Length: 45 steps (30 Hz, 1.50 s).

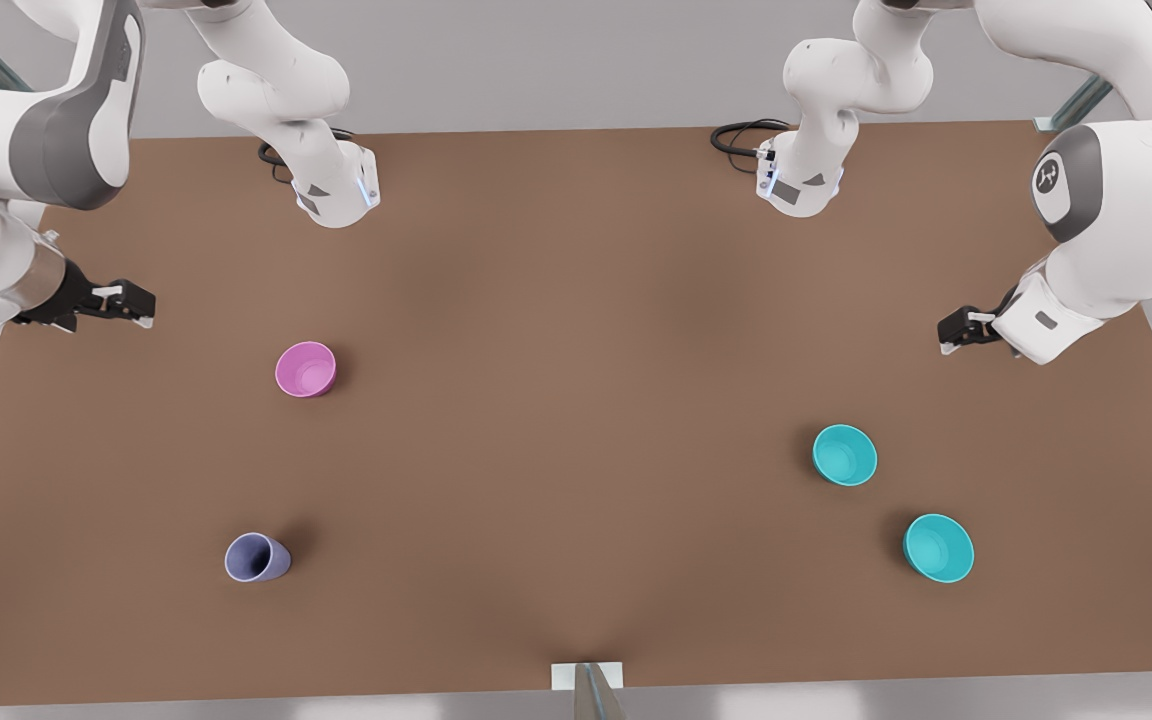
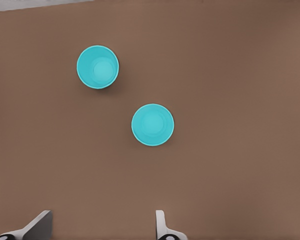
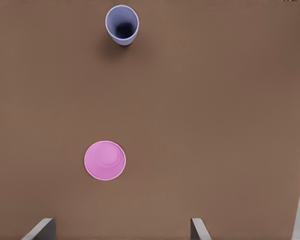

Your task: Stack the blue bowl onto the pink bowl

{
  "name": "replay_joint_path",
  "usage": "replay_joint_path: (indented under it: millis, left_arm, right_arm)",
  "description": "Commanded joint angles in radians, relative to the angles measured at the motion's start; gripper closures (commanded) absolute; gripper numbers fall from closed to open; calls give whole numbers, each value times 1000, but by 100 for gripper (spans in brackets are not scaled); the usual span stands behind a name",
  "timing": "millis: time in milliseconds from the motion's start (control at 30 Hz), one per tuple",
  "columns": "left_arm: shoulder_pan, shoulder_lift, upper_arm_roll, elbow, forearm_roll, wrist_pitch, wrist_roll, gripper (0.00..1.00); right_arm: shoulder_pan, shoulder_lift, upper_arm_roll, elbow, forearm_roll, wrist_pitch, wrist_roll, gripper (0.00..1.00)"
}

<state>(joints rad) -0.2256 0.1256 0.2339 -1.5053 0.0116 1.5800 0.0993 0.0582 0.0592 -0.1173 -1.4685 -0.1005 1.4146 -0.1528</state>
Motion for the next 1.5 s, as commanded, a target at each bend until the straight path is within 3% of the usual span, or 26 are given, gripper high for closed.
replay_joint_path:
  millis: [0,67,133,233,333,600,800,1167,1467]
  left_arm:
    - [0,-1,1,0,1,8,62,0]
    - [0,-1,1,0,1,6,62,0]
    - [0,-1,1,0,1,8,62,0]
    - [0,-1,1,-1,1,6,62,0]
    - [0,-1,1,-1,1,-2,62,0]
    - [0,0,1,0,2,0,62,0]
    - [0,0,1,0,2,0,62,0]
    - [0,5,1,0,2,2,62,0]
    - [0,0,1,0,2,-2,62,0]
  right_arm:
    - [3,-1,-1,0,1,6,-13,0]
    - [2,4,-2,2,-1,-5,-13,0]
    - [-5,139,-4,-16,1,-60,-7,0]
    - [-83,33,-4,-398,104,277,-5,0]
    - [-100,-30,-5,-624,156,518,-5,0]
    - [-83,5,-2,-871,263,928,-5,0]
    - [-47,42,1,-978,286,1126,-13,0]
    - [-61,64,1,-1026,289,1130,-19,0]
    - [-77,182,2,-1012,324,1132,-22,0]
